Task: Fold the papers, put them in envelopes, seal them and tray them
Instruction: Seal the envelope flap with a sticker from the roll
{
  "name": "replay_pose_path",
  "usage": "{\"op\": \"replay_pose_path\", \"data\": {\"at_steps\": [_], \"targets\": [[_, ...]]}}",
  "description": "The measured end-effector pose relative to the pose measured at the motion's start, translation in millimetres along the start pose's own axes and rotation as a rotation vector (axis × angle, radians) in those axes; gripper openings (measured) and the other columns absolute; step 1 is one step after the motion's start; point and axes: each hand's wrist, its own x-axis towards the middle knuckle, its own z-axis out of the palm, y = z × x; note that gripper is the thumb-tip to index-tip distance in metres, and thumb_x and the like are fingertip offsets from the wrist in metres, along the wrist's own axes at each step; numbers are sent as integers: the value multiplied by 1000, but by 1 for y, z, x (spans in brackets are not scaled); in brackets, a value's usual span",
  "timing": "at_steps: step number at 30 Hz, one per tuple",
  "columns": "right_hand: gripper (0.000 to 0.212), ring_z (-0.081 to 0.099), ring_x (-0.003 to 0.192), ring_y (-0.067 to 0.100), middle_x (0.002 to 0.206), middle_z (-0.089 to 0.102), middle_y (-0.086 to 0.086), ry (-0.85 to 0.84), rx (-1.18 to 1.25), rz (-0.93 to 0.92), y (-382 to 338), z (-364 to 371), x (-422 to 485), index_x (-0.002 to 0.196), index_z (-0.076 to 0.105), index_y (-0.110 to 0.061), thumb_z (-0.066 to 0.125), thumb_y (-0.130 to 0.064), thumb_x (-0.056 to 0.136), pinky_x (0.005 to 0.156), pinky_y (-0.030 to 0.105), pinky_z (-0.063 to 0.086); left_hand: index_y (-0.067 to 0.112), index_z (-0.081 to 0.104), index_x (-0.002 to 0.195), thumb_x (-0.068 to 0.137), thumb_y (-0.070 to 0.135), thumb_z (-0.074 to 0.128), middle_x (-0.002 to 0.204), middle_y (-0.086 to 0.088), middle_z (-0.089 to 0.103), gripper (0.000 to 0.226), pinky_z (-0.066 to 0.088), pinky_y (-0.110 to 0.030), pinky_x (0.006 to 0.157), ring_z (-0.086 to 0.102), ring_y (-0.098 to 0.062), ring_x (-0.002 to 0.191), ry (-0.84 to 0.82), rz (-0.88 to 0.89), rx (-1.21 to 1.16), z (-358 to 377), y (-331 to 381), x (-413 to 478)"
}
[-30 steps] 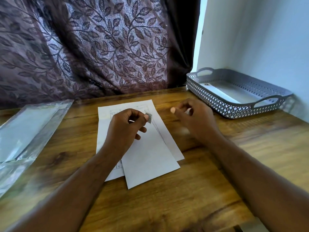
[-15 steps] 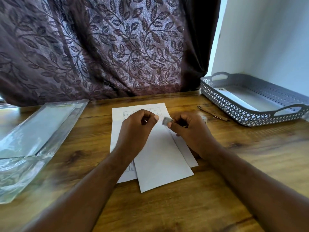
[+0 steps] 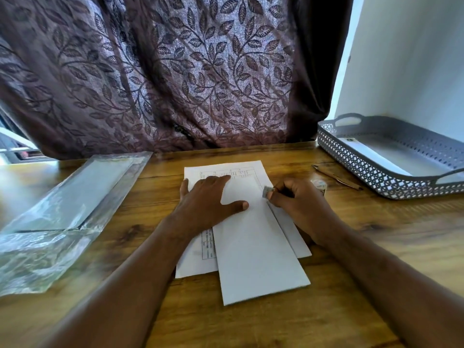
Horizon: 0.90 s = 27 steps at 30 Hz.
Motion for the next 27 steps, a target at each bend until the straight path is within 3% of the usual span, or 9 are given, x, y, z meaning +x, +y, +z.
{"op": "replay_pose_path", "data": {"at_steps": [4,7,9,12,14,18,24,27], "targets": [[20,72,92,21,91,75,4,12,275,111,2,-4,0,95,72,-12,58,-25,101,88,39,59,39,27,153,75,90,30,165,9,19,93,-6,-61,120,9,-13,153,-69,87,102,0,4,-17],[23,72,95,24,97,76,6,29,432,174,-1,-6,3,100,71,-9,53,-23,104,90,41,60,41,30,151,75,90,33,165,11,15,91,-7,-57,121,6,-13,153,-75,116,107,-2,7,-20],[26,70,88,26,96,75,8,-10,423,172,-5,-6,7,101,69,-8,49,-23,106,82,40,58,40,34,150,74,90,37,162,10,23,91,2,-53,122,14,-15,150,-61,126,101,-5,10,-19],[26,61,73,15,89,72,5,-125,177,130,-11,-4,15,99,68,-12,47,-26,106,63,26,50,37,40,146,73,89,41,152,7,37,90,21,-48,117,31,-17,141,-46,133,79,-5,10,-17],[23,58,67,12,84,69,3,-160,12,118,-15,-1,24,93,67,-14,52,-27,105,56,22,45,36,42,144,74,89,39,148,7,40,88,26,-48,114,35,-17,137,-32,131,56,-3,10,-16],[30,45,43,10,70,61,8,-224,-7,168,-20,-4,47,86,66,-10,56,-33,103,39,22,36,36,41,144,82,82,41,148,6,38,77,28,-48,112,33,-18,138,-21,126,29,0,11,-16],[29,37,29,9,44,57,-3,-287,-151,153,-18,0,67,78,66,-8,68,-31,96,34,20,32,36,40,146,93,68,40,146,4,38,62,30,-46,110,32,-20,137,34,133,8,5,11,-12],[30,39,29,9,44,58,-3,-317,-195,139,-17,0,70,83,69,-5,69,-33,95,35,21,33,37,37,147,93,68,40,147,4,36,63,30,-47,110,31,-21,137,25,131,24,6,9,-10]]}}
